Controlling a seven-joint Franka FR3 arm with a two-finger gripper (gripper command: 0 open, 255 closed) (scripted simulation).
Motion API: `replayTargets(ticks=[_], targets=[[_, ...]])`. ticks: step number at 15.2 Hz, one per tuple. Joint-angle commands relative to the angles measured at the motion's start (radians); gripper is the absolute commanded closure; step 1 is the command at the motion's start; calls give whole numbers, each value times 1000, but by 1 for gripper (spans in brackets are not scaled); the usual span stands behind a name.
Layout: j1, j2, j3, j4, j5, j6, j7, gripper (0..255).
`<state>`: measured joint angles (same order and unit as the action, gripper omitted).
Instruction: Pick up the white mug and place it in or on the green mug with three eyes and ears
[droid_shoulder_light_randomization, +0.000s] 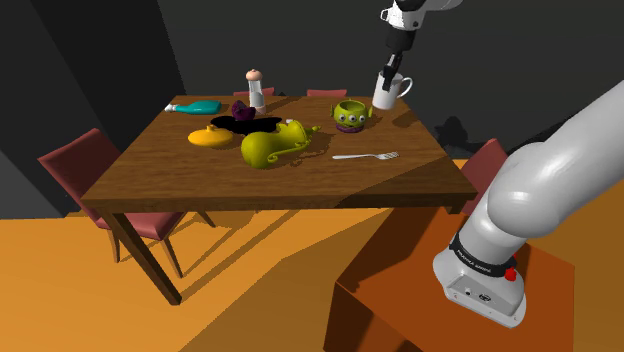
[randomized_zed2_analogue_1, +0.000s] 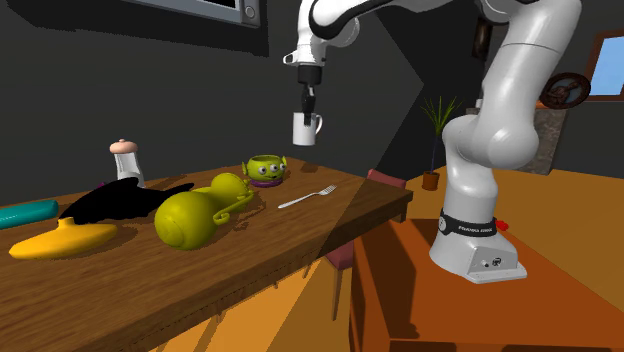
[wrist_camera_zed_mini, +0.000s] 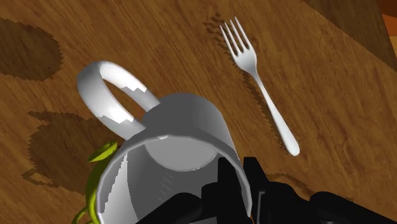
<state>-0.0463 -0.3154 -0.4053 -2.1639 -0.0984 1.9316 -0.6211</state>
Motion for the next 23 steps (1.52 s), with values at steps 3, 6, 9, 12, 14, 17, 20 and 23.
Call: replayTargets(ticks=[3, 6, 9, 12, 14, 17, 20, 23], targets=[[6, 39, -8, 75, 15, -38, -14, 255], [17, 167, -33, 220, 66, -63, -51, 255], [15, 300, -53, 379, 126, -103, -91, 255], [-4, 440, -67, 560, 192, -160, -129, 255], [-29, 541, -71, 698, 239, -209, -151, 255], [-38, 569, -68, 712, 251, -198, -157, 255], [-34, 564, -66, 665, 250, -156, -158, 255], [-31, 562, -65, 622, 250, -114, -160, 255]])
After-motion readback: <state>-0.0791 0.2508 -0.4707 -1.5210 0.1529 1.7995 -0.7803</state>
